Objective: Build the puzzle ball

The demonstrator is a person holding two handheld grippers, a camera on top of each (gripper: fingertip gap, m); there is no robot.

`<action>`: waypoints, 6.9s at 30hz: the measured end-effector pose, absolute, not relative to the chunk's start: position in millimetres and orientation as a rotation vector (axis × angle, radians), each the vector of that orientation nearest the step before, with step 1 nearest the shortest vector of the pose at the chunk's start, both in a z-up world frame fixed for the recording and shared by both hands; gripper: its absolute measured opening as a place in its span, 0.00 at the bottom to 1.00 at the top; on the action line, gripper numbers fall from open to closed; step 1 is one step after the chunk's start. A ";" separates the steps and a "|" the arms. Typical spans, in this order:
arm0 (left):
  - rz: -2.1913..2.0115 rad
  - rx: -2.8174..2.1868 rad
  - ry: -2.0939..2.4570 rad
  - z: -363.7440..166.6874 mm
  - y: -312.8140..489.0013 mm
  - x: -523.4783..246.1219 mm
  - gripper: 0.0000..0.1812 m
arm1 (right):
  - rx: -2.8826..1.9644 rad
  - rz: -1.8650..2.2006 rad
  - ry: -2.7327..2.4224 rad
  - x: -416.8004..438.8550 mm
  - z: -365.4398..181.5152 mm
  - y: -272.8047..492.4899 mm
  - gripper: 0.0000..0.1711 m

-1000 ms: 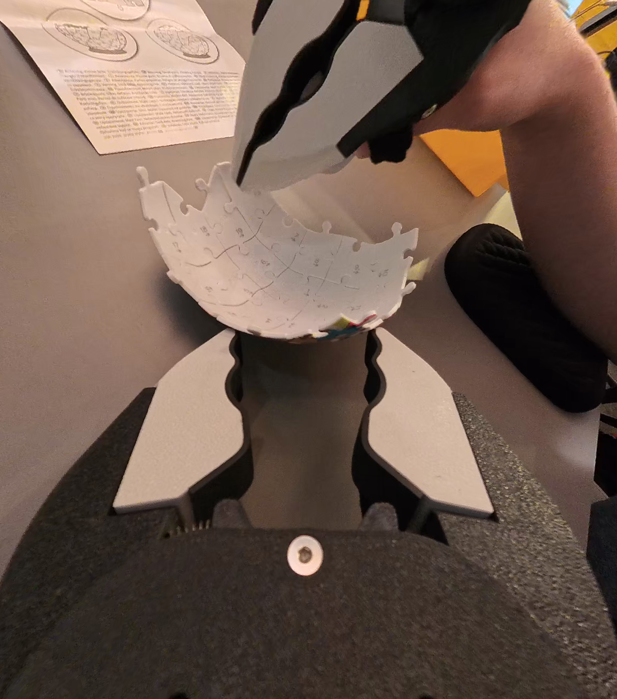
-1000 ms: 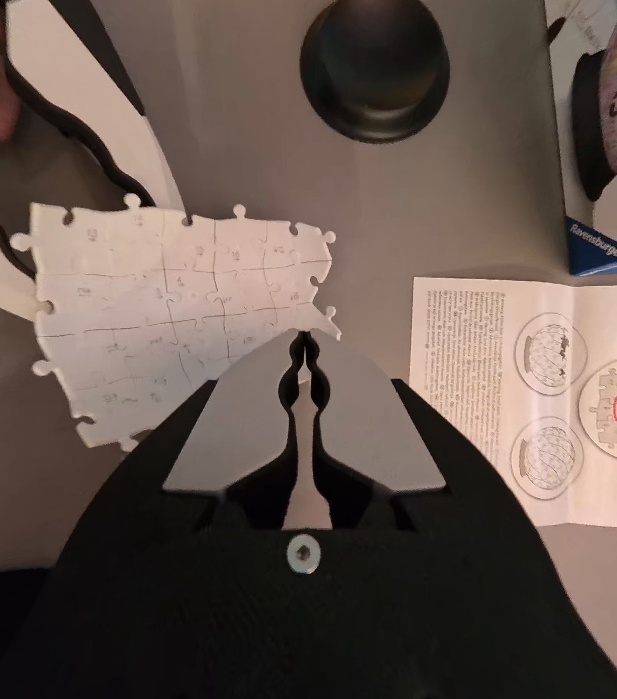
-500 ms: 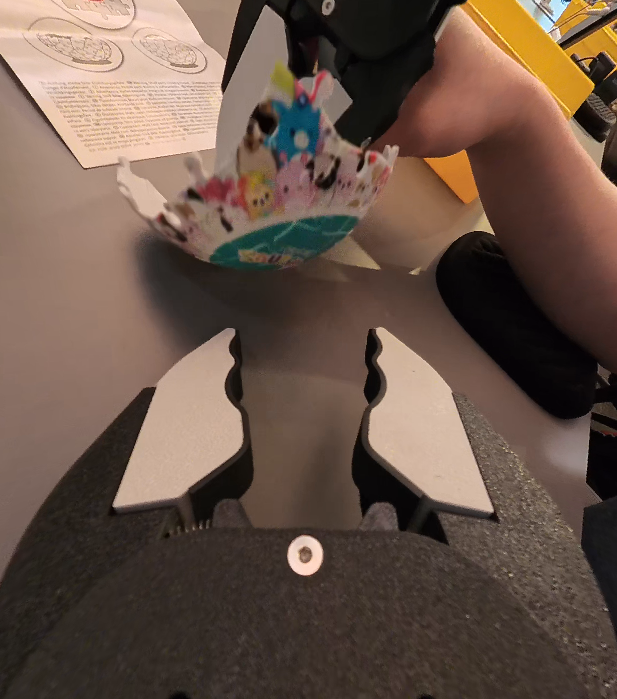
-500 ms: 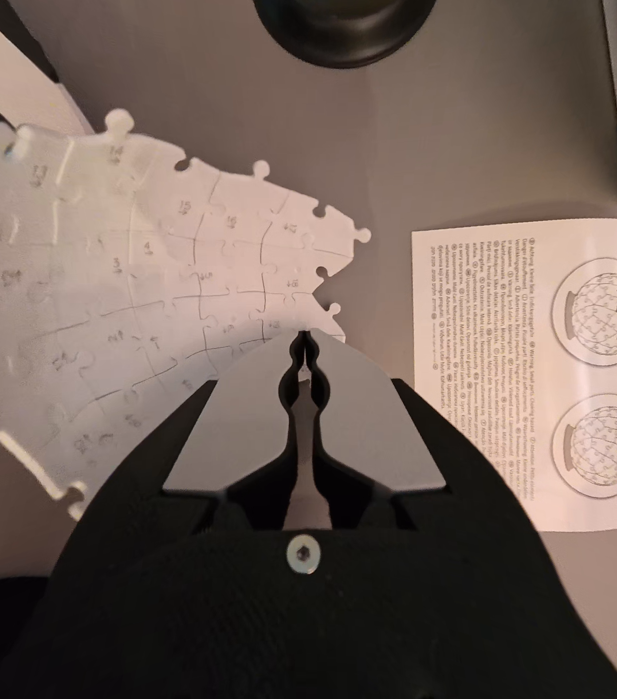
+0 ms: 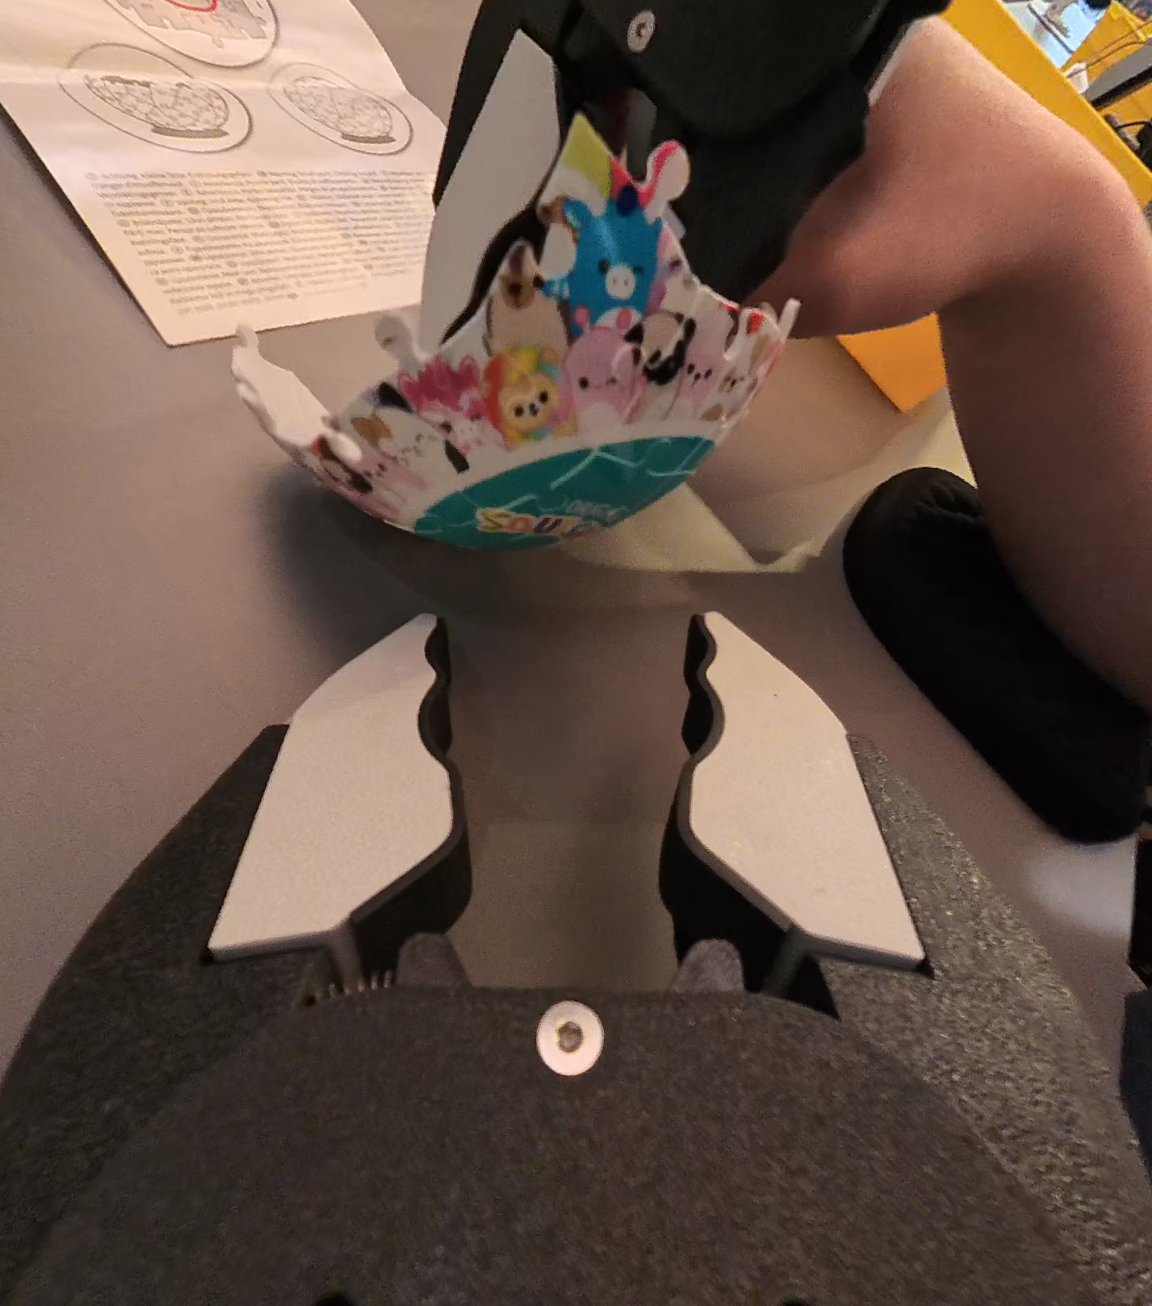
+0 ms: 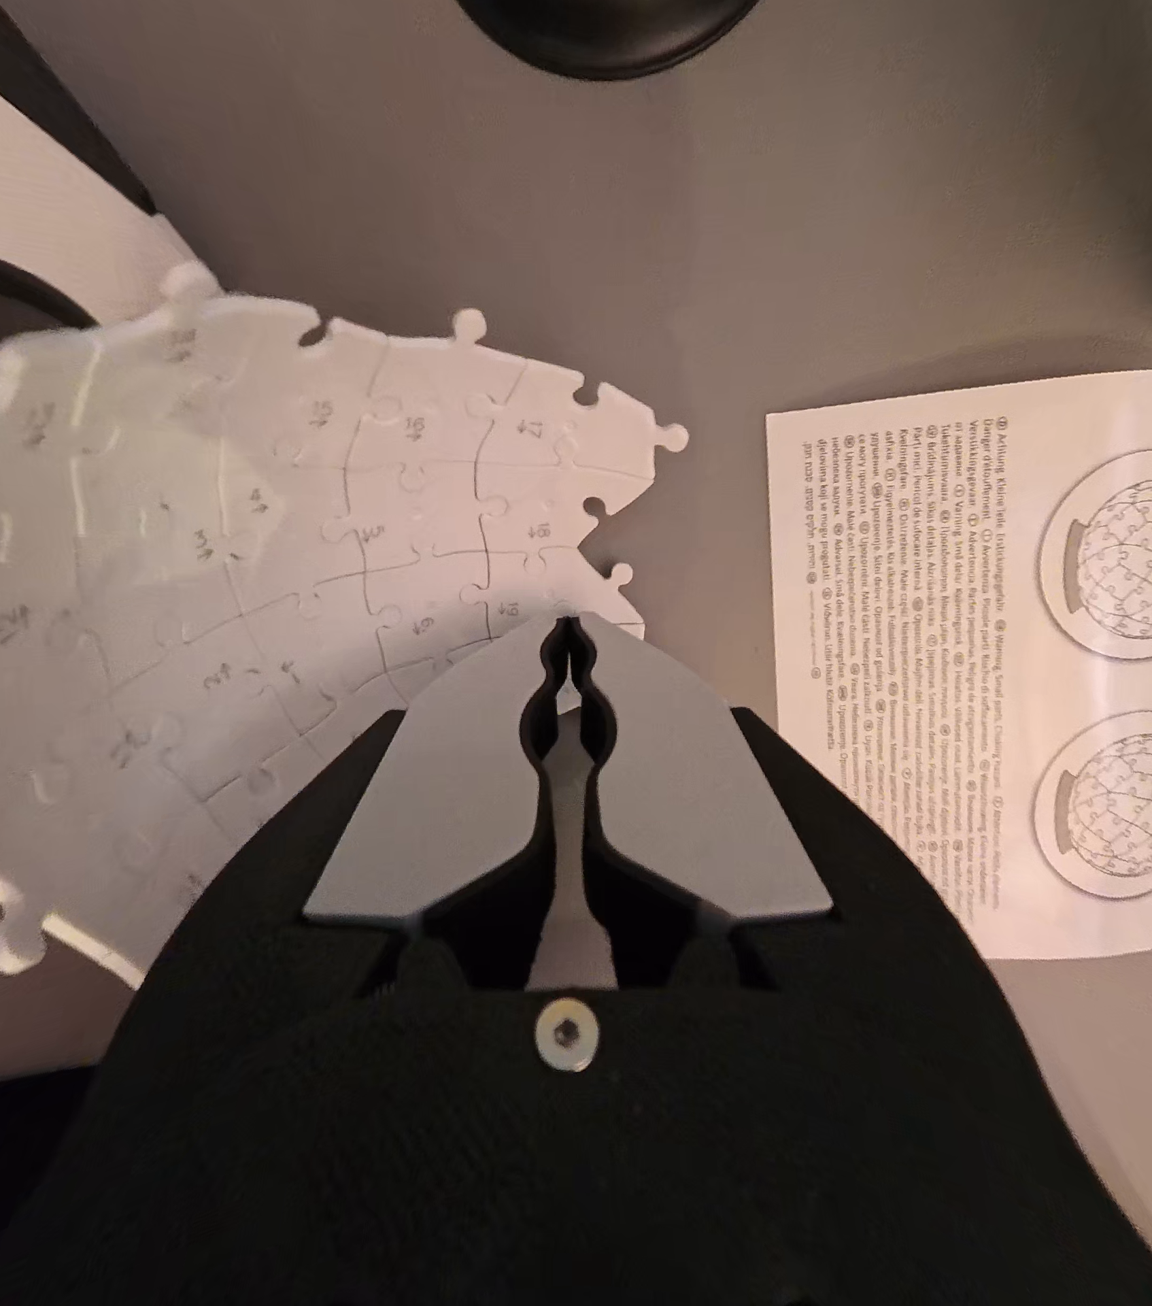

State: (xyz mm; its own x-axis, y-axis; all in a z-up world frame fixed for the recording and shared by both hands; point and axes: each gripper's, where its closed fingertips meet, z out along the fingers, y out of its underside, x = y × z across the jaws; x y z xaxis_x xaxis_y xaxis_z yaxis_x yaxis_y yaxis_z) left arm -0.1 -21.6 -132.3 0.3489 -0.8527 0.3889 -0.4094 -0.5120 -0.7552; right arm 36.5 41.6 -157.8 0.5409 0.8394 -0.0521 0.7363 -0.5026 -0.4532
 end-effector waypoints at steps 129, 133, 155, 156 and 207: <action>-0.824 -2.024 1.081 -134.7 5.1 14.9 0.37 | -2.242 0.404 -1.278 71.4 -156.8 63.1 0.01; -0.841 -2.020 1.079 -133.4 4.0 14.3 0.37 | -2.227 0.378 -1.277 71.2 -156.5 63.0 0.01; -1.146 -2.022 0.934 -102.9 -13.9 -17.3 0.38 | -1.861 0.852 -0.923 57.7 -64.9 54.2 0.11; -1.144 -2.014 0.928 -100.2 -13.0 -18.6 0.38 | -1.863 0.856 -0.895 60.1 -63.0 55.0 0.11; -0.812 -2.110 0.595 -90.4 -3.6 -303.1 0.35 | -2.609 1.182 -0.696 -62.4 -127.7 19.3 0.17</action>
